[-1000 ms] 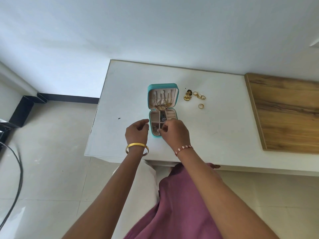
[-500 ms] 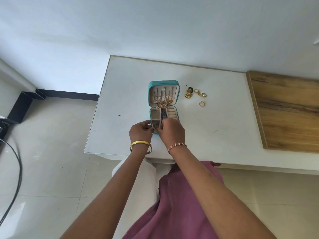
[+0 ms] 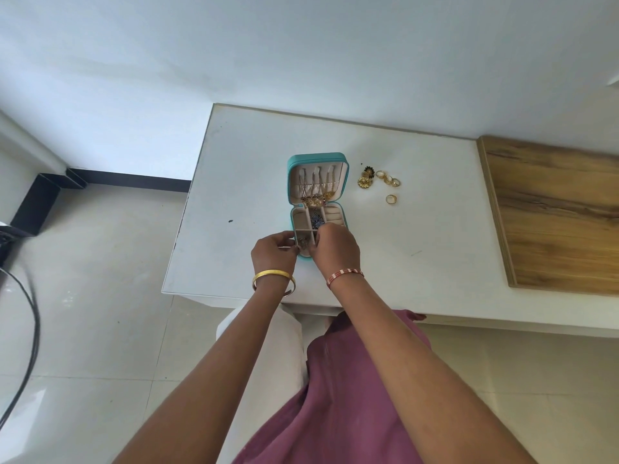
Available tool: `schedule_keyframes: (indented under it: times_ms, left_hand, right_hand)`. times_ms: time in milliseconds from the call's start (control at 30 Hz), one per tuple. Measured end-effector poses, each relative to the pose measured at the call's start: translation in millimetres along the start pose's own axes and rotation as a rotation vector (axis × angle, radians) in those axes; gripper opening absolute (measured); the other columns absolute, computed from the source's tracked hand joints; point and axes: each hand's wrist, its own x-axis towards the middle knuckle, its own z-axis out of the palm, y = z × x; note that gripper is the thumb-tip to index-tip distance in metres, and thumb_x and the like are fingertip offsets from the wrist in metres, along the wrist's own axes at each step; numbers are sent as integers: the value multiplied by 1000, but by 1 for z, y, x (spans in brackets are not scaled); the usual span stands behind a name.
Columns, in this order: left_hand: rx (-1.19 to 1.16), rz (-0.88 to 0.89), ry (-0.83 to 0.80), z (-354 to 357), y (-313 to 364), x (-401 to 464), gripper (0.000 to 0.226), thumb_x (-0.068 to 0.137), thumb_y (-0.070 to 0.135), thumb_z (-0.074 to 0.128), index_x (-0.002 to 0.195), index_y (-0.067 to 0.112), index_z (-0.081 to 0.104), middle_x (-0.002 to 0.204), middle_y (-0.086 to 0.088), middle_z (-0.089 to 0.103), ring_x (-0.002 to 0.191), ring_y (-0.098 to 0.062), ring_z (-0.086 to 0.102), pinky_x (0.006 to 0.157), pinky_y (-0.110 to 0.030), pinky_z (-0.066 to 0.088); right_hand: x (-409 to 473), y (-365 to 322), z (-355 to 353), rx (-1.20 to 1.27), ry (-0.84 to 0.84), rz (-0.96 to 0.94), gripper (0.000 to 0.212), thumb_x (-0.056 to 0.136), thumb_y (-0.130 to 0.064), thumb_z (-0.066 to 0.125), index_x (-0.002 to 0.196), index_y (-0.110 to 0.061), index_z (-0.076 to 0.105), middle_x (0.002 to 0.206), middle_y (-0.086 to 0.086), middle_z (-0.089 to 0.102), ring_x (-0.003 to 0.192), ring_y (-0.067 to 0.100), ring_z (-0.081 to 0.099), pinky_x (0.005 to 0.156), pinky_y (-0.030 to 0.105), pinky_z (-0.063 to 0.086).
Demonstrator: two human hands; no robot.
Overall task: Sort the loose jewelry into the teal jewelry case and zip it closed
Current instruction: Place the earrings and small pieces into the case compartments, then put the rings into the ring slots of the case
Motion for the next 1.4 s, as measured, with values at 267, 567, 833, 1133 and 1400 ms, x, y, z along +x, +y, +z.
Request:
schedule_keyframes:
  times_ms: [267,567,833,1133,1400]
  left_hand:
    - [20,10,-4,-1,-1,1,30,79,3,64,108,8,67,98,-11,71,79,-19,63,85,-23,44]
    - [1,53,111,-2,-1,-11,26,86,8,55,108,10,67,98,-13,71,80,-19,60,83,-22,43]
    - [-96,199,77,19,35,-27,25,87,8,52,104,13,70,102,-12,69,90,-25,64,83,-29,51]
    - [-186,153,-120,85,71,-27,27,86,1,48,98,11,70,89,-15,71,70,-19,61,79,-37,56]
    - [-173,87,-139,115,77,-6,28,85,1,47,98,10,70,90,-18,70,80,-25,63,85,-43,53]
  right_hand:
    - [0,0,-2,4,-3,17,18,90,-9,55,105,-4,64,101,14,67,94,30,63,77,32,51]
    - [-4,14,-11,230,-12,81,17,81,-19,69,81,-3,66,89,15,69,84,29,63,67,24,40]
    - [1,33,-28,369,98,56,16,84,-15,63,80,0,68,84,17,70,80,29,63,66,22,39]
    - [35,112,-46,453,285,226,13,84,-11,61,88,-1,67,88,14,70,83,26,63,68,19,37]
    - [72,132,-34,426,346,188,13,86,-7,56,97,-5,64,96,16,63,84,25,59,67,21,36]
